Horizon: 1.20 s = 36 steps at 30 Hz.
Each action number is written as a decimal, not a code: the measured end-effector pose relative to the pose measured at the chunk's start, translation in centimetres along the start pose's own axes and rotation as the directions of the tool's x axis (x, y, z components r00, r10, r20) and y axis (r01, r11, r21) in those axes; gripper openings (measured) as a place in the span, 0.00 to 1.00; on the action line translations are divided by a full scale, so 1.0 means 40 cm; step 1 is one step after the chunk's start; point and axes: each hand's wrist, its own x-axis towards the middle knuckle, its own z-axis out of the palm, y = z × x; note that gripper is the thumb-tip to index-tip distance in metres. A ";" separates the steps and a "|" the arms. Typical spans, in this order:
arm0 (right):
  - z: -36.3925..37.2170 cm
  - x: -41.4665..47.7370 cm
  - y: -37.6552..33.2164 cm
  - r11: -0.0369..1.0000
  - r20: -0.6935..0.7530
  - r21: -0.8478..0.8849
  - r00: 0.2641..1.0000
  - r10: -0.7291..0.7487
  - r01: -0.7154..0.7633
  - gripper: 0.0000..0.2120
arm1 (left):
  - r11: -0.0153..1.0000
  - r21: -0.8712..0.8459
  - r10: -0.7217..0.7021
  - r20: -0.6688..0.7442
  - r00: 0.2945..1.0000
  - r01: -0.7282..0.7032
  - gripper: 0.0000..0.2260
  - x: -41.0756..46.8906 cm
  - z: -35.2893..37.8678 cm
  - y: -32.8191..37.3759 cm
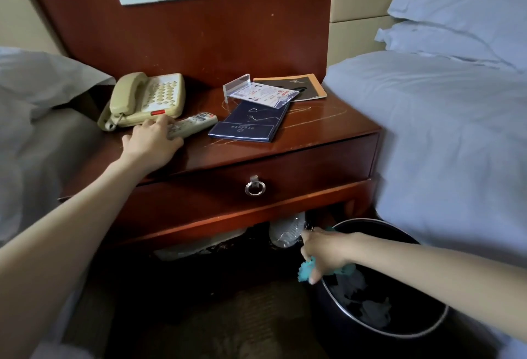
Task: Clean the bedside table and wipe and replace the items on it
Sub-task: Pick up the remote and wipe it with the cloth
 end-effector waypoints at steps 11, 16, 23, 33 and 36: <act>-0.067 -0.019 -0.003 0.950 -0.308 0.293 0.951 -0.009 0.105 0.08 | 0.999 0.013 0.032 -0.015 0.999 -0.032 0.22 -0.005 0.004 -0.007; -0.195 -0.077 -0.030 0.753 -0.399 0.599 0.917 -0.016 0.274 0.09 | 0.999 -0.041 -0.023 -0.007 1.000 0.023 0.22 -0.005 0.013 0.001; -0.353 -0.148 -0.060 0.325 -0.506 0.790 0.853 -0.131 0.519 0.14 | 0.969 -0.236 -0.080 -0.037 0.996 0.069 0.22 -0.012 -0.002 0.017; -0.610 -0.092 -0.036 -0.170 -0.529 0.737 0.715 0.456 0.654 0.09 | 0.105 -0.974 -0.073 0.194 0.978 0.201 0.14 -0.042 -0.070 0.093; -0.665 -0.065 -0.069 -0.250 -0.545 0.606 0.623 0.561 0.756 0.07 | -0.286 -0.889 -0.056 0.389 0.919 0.359 0.14 -0.040 -0.095 0.122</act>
